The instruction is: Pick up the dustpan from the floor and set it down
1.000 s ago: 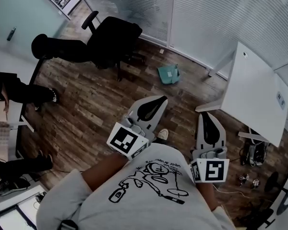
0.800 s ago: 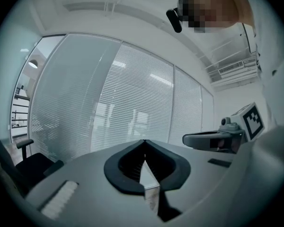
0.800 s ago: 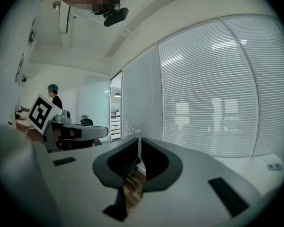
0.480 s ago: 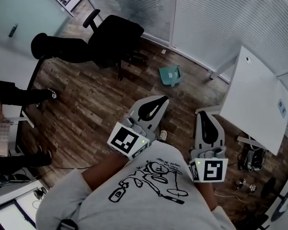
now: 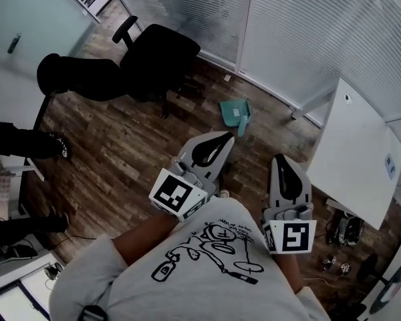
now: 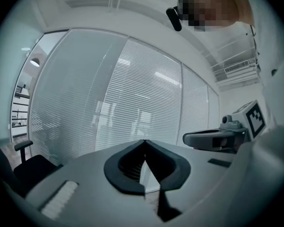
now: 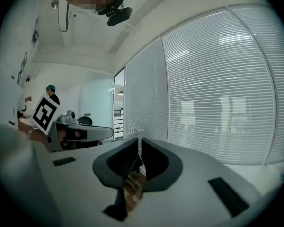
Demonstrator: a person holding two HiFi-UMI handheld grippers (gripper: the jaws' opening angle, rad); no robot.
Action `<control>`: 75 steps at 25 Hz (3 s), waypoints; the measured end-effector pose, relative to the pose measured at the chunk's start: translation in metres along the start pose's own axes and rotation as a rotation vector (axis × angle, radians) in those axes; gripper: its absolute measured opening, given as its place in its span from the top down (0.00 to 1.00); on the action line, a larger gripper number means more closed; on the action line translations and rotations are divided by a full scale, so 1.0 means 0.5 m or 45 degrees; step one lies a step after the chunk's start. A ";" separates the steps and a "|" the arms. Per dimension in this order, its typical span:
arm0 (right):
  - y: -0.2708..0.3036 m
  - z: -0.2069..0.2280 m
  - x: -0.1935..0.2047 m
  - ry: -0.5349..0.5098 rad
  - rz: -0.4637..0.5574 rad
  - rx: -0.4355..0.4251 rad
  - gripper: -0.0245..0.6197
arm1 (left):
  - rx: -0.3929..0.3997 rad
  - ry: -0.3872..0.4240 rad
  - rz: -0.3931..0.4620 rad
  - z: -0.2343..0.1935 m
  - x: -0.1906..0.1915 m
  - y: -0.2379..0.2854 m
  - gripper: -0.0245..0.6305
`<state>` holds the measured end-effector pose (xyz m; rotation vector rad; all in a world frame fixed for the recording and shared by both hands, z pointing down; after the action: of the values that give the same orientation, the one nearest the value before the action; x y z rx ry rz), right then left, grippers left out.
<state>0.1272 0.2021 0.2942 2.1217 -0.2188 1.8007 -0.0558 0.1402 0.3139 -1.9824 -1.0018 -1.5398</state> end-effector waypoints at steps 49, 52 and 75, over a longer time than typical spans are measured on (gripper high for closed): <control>0.319 0.217 -0.015 -0.005 -0.028 -0.068 0.94 | -0.082 -0.020 -0.009 -0.203 -0.083 0.274 0.96; 0.321 0.225 0.007 0.027 -0.058 -0.102 0.93 | -0.098 -0.022 -0.027 -0.199 -0.069 0.280 0.96; 0.382 0.178 0.363 0.390 -0.594 -0.408 0.80 | -0.159 -0.026 -0.032 -0.204 -0.055 0.264 0.96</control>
<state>0.1781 0.0124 0.4909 1.5013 0.0608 1.6472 -0.0238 -0.0251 0.3290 -2.0809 -0.9630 -1.6353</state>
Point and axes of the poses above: the fingertips, and each gripper's own axes: y forward along the fingers, z to its right, x out of its underside, the point moved 8 cm from there along -y, backward along the fingers, and after that the axes turned 6 degrees about -y, right-handed, at the moved point
